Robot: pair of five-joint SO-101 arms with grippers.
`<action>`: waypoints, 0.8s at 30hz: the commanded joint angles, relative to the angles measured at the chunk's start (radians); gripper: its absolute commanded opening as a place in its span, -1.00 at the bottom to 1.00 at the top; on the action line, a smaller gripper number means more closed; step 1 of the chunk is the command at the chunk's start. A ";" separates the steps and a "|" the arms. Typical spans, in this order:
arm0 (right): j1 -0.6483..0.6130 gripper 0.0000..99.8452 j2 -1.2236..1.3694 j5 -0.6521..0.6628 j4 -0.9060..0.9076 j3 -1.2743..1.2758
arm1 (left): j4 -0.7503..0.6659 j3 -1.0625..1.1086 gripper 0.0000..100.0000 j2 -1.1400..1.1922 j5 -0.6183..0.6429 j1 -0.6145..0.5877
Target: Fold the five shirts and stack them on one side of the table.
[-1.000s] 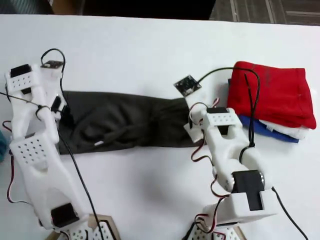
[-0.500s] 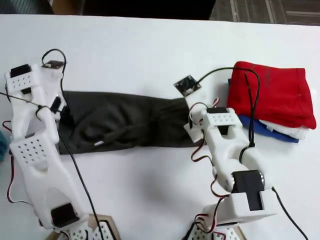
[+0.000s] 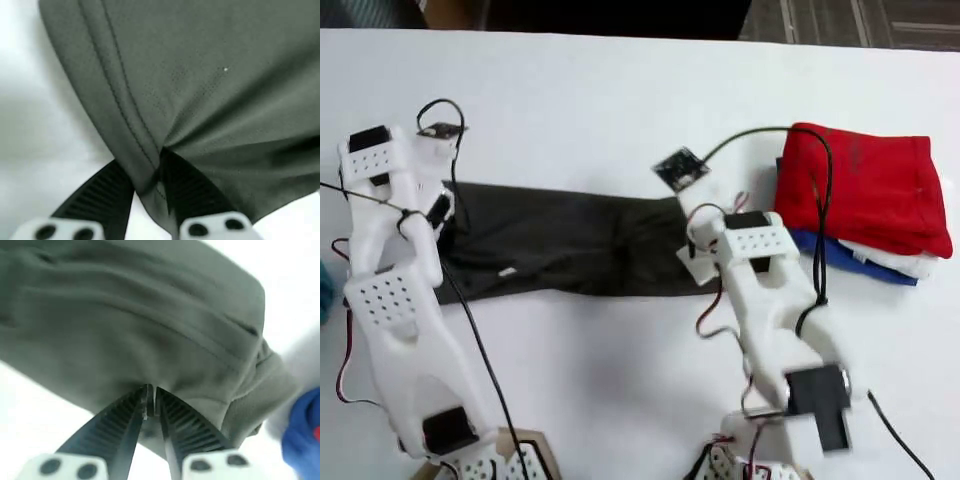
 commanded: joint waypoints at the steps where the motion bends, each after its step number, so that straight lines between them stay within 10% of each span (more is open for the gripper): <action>1: -0.058 -0.96 -0.185 0.000 0.085 -0.037 | 0.012 -0.030 -0.95 0.043 -0.015 -0.008; 24: 0.251 -0.96 -0.765 0.008 0.217 0.193 | 0.072 -0.262 -0.95 0.021 -0.218 -0.330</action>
